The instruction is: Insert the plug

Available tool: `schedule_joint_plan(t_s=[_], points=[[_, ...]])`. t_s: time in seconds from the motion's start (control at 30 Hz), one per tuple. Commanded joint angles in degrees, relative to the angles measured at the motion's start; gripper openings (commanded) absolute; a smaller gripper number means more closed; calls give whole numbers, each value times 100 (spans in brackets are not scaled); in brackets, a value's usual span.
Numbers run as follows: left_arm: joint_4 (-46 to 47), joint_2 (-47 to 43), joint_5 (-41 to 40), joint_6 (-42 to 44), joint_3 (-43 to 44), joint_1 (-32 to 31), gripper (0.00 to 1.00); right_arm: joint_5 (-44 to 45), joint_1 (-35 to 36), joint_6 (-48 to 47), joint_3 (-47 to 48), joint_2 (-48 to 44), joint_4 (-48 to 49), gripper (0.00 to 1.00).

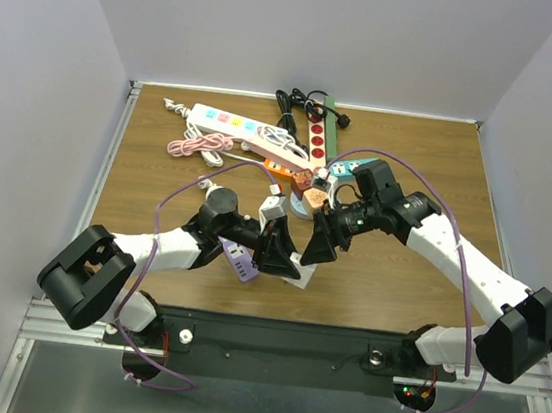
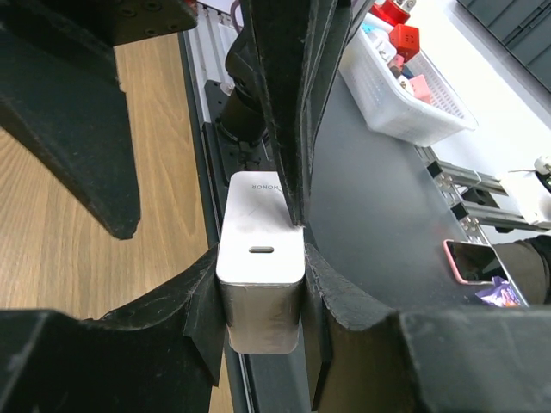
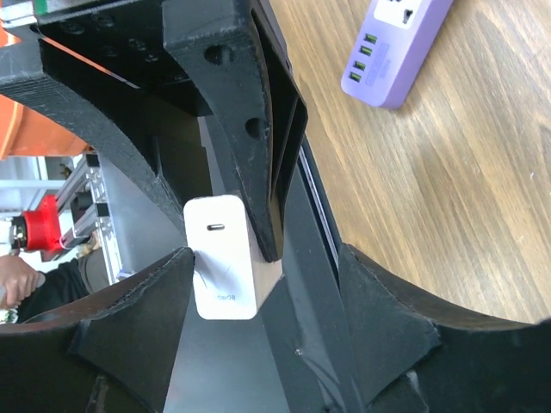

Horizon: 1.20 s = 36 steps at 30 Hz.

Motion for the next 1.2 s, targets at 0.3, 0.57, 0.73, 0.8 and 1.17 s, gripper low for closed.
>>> schedule_joint_plan(t_s=[0.3, 0.57, 0.73, 0.8, 1.17], points=[[-2, -145, 86, 212, 318, 61, 0, 371, 340, -406, 160, -150, -715, 66], [-37, -171, 68, 247, 353, 78, 0, 362, 428, -415, 99, -176, -715, 66], [-37, -206, 68, 247, 326, 78, 0, 433, 437, -564, 248, -97, -697, 60], [-28, -197, 68, 238, 326, 78, 0, 459, 437, -635, 362, -27, -619, 56], [-212, -127, -133, 334, 352, 78, 14, 441, 437, -547, 301, -9, -179, 0]])
